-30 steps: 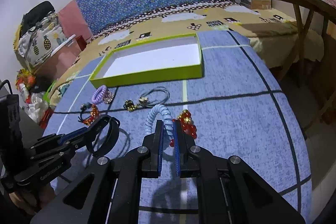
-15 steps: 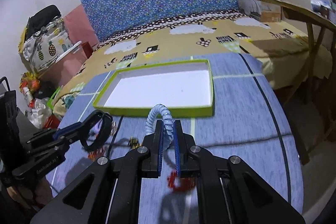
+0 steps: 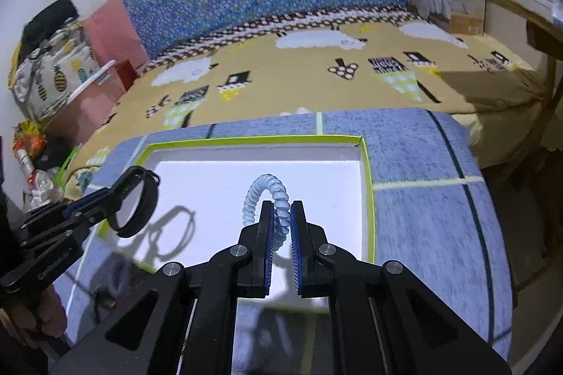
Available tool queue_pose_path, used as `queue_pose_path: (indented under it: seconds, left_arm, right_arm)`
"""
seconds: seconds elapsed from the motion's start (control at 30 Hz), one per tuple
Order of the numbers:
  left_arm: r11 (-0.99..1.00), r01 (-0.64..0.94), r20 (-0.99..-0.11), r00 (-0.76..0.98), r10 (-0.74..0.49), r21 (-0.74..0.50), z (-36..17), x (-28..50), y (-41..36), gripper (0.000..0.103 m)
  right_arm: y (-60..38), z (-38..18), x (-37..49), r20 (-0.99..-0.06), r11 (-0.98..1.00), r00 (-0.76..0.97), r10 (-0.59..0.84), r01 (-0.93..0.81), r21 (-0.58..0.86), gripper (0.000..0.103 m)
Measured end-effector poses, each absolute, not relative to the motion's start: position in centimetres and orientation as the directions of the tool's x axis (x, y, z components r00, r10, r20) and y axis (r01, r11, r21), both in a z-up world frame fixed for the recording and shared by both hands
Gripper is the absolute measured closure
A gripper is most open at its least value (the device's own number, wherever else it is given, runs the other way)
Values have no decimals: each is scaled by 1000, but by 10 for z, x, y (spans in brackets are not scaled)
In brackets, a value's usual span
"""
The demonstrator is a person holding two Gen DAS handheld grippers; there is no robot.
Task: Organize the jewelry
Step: 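Carry both items into the green box and open both tools, then grasp the black beaded hair tie with the left tool while the right grasps the red bead bracelet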
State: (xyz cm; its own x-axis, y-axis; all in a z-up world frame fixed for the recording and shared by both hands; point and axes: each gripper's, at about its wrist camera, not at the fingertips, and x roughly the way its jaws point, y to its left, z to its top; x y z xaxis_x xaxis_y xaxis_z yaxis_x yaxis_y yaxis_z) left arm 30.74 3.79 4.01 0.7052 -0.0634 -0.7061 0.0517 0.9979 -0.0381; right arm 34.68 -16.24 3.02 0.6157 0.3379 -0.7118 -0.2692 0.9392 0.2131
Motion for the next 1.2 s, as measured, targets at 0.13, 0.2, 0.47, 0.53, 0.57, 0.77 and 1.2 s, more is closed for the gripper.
queue_pose_path:
  seconds: [0.13,0.2,0.47,0.53,0.57,0.77,1.2]
  left_arm:
    - [1000,22,-738,674,-29,-20,23,326,41,87]
    - [1000,9,-750,661,-15,-12,14,330,41,87]
    - [1000,7,-761,649,-22,-22,4,332,40,87]
    - [999,11,-757,653,-31,-32,8,330,40,80]
    - [999,13,-753,657,-39,-40,10,328,41,72]
    - [997,21,-718,693,-66,-72,29,300,47,61]
    - [992,72,-629,768,-122,-105,51,188,53,61]
  right_arm:
    - [-164,11,370,-744,942,579,335,-229,246,94]
    - [-164,4,375,-756,948,572,318,-215,236,94]
    - [-171,-3,377,-763,944,555,331,-204,261,87]
    - [-172,-1,376,-761,943,556,334,-205,264,85]
    - [-173,1,374,-758,941,558,339,-206,269,83]
    - [-175,20,342,-725,939,597,344,-244,244,80]
    - [-187,49,225,-635,917,664,395,-320,236,80]
